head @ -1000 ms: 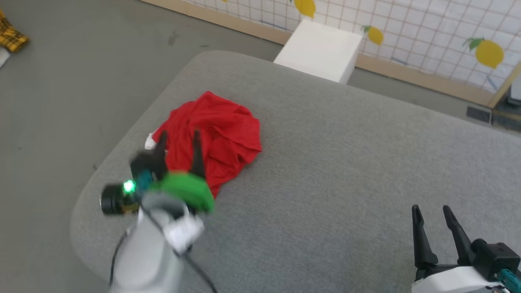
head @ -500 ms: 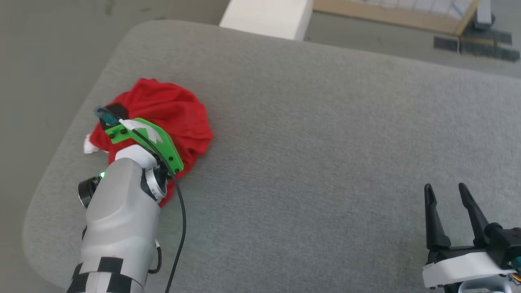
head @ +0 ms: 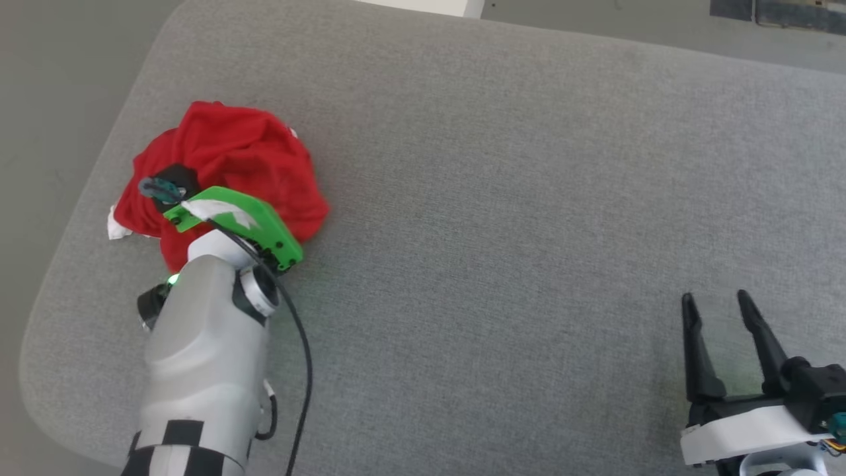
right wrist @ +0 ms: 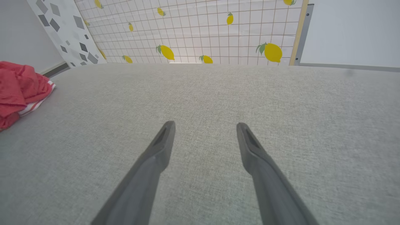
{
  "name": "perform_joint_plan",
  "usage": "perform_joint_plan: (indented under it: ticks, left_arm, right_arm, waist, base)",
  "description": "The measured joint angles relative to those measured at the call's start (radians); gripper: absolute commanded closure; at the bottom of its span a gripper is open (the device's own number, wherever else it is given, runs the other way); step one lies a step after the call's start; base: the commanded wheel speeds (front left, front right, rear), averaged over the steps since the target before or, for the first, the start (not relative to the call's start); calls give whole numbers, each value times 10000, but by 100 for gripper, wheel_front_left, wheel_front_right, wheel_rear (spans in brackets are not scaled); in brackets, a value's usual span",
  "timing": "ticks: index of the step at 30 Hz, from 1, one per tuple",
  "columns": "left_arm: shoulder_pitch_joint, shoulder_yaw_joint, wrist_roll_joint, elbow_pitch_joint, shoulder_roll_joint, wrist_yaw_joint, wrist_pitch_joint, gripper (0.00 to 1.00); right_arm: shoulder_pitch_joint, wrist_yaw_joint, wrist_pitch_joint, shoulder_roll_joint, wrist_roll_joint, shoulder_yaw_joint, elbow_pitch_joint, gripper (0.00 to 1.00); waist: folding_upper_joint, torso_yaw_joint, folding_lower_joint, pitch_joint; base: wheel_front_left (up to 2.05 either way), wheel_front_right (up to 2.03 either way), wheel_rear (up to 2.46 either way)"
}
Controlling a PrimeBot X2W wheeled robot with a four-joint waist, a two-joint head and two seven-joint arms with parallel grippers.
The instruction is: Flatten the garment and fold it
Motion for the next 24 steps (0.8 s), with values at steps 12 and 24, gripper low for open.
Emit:
perform_joint_plan:
  ticks: [12, 24]
  left_arm:
    - [-1471, -359, 364, -1864, 1026, -1509, -2334, 100]
    - [-3848, -1457, -58, -3530, 740, -3384, -1101, 100]
  right_arm:
    - [-45, 0, -257, 196, 470, 267, 1057, 0]
    - [-33, 0, -399, 209, 1237, 362, 1776, 0]
  waist:
    - [0, 336, -1, -1331]
    - [0, 133, -2, -2844]
  base:
    - [0, 0, 0]
    - [0, 0, 0]
